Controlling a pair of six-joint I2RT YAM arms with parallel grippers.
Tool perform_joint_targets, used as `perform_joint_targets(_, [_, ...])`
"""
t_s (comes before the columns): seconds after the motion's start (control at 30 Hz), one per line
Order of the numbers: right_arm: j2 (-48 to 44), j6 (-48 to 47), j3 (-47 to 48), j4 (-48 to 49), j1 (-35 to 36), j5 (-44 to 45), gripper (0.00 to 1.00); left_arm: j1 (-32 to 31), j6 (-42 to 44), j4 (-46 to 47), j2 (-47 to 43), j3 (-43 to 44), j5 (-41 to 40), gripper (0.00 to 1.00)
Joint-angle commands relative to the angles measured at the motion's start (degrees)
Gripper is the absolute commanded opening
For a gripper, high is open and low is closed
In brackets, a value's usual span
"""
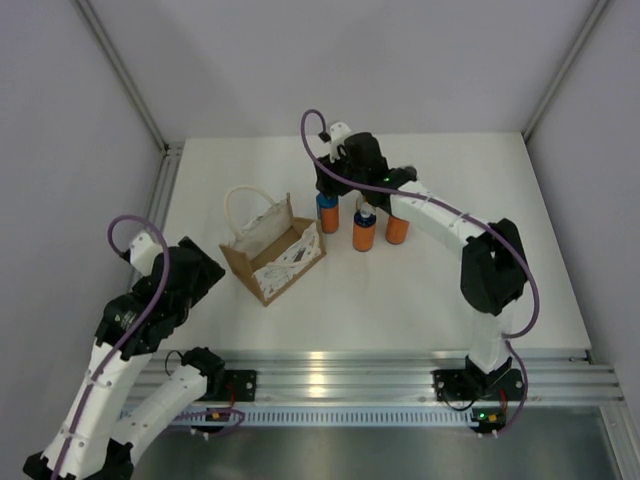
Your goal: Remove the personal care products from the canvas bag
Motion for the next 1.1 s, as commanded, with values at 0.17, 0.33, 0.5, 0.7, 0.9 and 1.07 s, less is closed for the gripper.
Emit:
perform_joint_targets(0.17, [-9.8, -0.6, 0.7, 0.9, -0.2, 3.3, 0.63, 0.0, 7.7, 2.1, 6.6, 3.3, -1.6, 0.98])
perform_joint_targets(0.33, [-18.3, 0.2, -0.9, -5.7, -0.5, 8.7, 0.64, 0.0, 14.9, 2.2, 10.9, 9.4, -3.8, 0.98])
perform_joint_targets(0.5, [-29.9, 2.0, -7.0, -12.6, -0.9, 19.5, 0.72, 0.0, 23.5, 2.0, 15.3, 13.6, -3.1, 0.98])
perform_joint_targets(0.7, [-43.5, 5.9, -16.0, -20.9, -3.6, 25.0, 0.94, 0.0, 27.0, 2.0, 14.9, 17.2, -3.3, 0.98])
perform_joint_targets(0.9, [-56.6, 8.1, -21.5, -32.4, -4.0, 29.3, 0.99, 0.0, 25.7, 1.1, 10.5, 14.8, -3.7, 0.98])
perform_joint_targets(1.07, [-64.9, 8.9, -26.6, -38.8, -4.0, 31.4, 0.99, 0.0, 25.6, -0.3, 6.6, 12.7, -3.9, 0.98])
